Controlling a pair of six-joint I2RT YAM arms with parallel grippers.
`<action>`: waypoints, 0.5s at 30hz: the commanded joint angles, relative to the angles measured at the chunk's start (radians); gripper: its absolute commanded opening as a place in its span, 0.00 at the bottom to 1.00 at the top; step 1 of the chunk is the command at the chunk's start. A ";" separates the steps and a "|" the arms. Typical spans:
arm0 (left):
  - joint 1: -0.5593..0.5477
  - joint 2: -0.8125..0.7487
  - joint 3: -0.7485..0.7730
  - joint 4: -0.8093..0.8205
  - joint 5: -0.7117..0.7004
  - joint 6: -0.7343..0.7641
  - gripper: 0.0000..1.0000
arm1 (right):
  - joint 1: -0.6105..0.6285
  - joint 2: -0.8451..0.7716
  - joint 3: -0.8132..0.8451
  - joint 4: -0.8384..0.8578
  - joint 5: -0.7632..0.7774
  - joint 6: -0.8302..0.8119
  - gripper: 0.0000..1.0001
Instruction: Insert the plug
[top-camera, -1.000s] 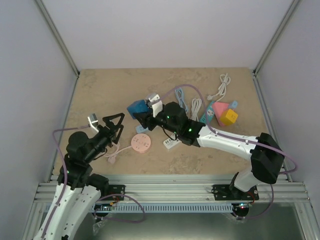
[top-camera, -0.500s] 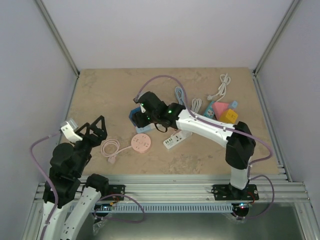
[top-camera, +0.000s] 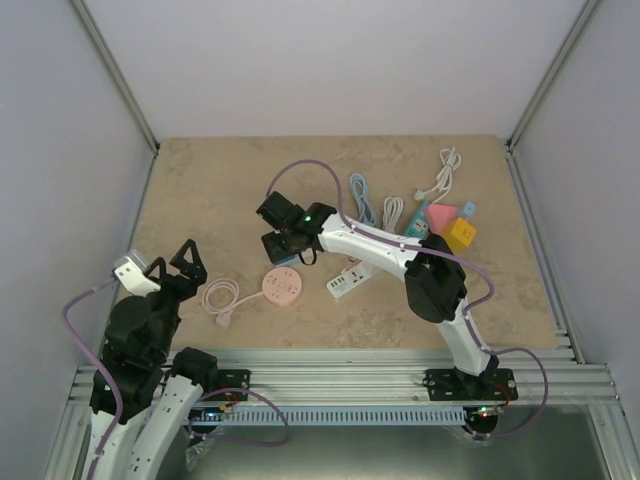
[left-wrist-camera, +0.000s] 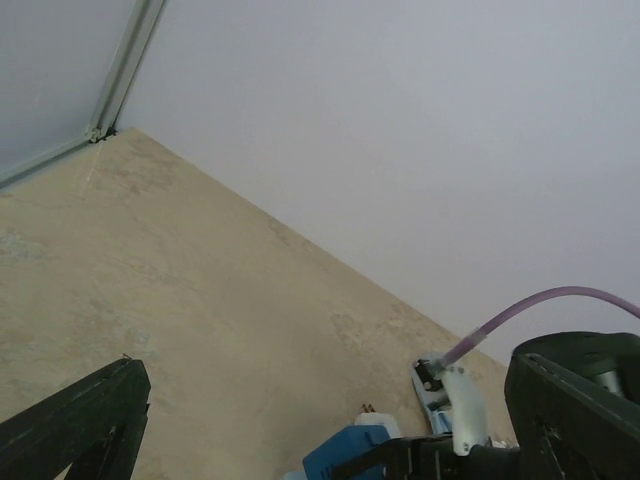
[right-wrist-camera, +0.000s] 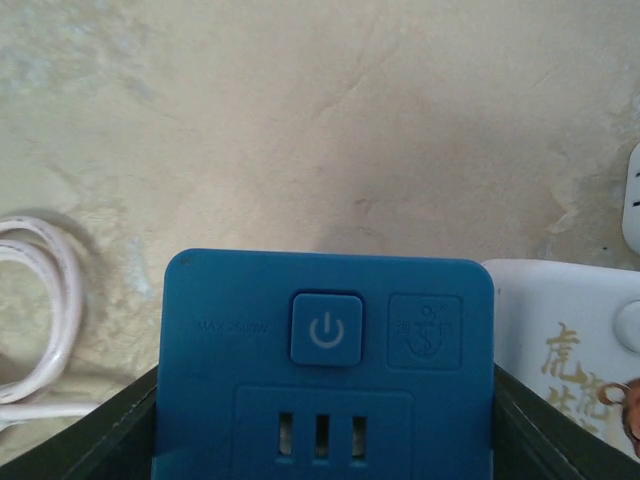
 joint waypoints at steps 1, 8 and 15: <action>0.001 -0.007 -0.005 -0.016 -0.033 0.004 0.99 | 0.006 0.050 0.076 -0.048 0.040 0.022 0.28; 0.001 -0.010 -0.008 -0.023 -0.052 -0.006 0.99 | 0.005 0.100 0.110 -0.081 0.075 0.024 0.27; 0.001 -0.010 -0.008 -0.027 -0.064 -0.013 0.99 | 0.006 0.122 0.119 -0.091 0.106 0.033 0.26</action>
